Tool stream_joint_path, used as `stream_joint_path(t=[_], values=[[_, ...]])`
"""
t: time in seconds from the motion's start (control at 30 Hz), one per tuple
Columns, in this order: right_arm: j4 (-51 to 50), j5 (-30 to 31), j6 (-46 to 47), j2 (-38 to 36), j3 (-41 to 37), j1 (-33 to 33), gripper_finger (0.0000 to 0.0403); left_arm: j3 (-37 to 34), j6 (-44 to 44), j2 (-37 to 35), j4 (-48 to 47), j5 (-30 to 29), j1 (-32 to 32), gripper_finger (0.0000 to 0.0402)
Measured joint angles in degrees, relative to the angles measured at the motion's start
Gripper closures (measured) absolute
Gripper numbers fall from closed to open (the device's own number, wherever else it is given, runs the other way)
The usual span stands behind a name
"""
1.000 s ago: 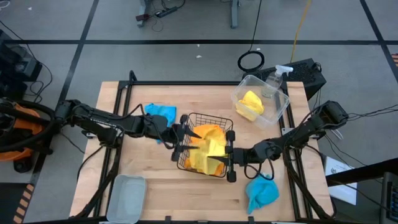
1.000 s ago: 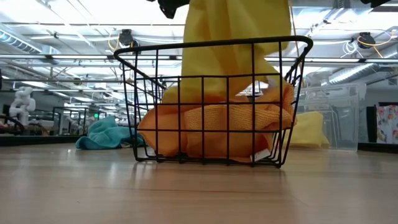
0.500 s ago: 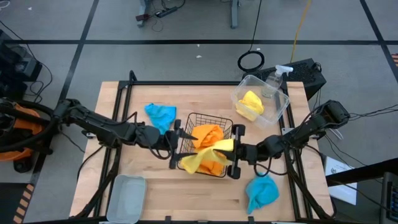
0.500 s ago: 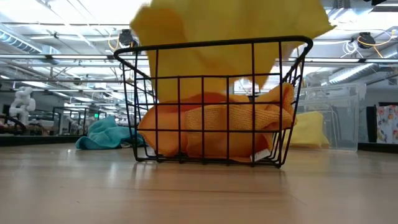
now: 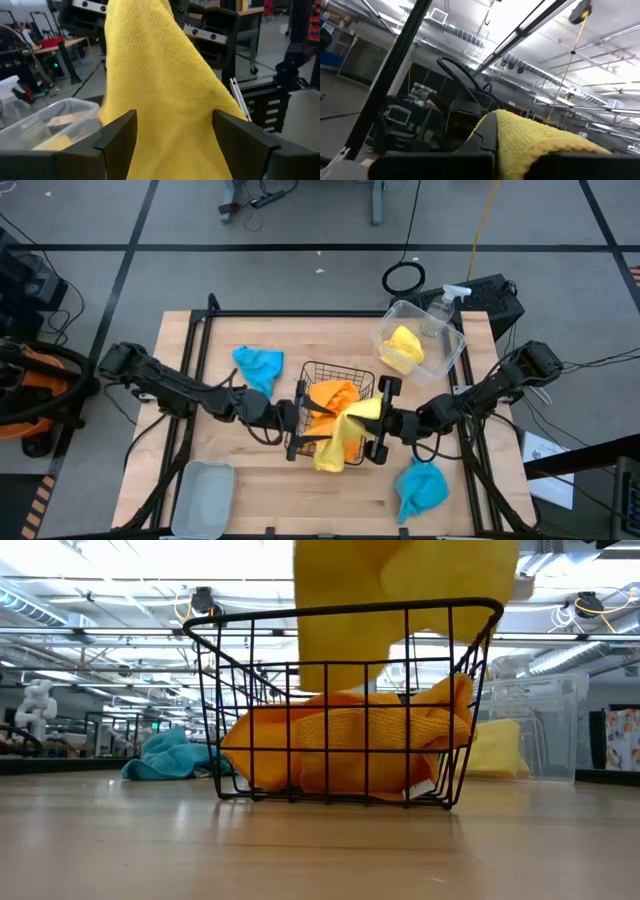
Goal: Sort microfiber towel by color & place in baskets
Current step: Put the yellow microfiber towel into the transparent bin
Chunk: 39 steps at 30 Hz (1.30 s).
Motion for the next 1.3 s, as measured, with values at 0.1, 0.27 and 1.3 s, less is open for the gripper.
stream_joint_path(t=[0.1,0.27,1.3], values=[[-1.6,0.2,1.1,0.0,0.0,0.0,0.0403,0.0,0.5,2.8,4.5,0.2,0.0,0.0139],[-3.2,0.3,2.8,0.0,0.0,0.0,0.0403,0.0,4.6,5.2,9.9,0.9,0.0,0.0141],[-22.3,32.7,22.5,0.0,0.0,8.7,0.0229,0.6,17.9,-7.1,-13.3,-23.9,-0.3,0.0395]])
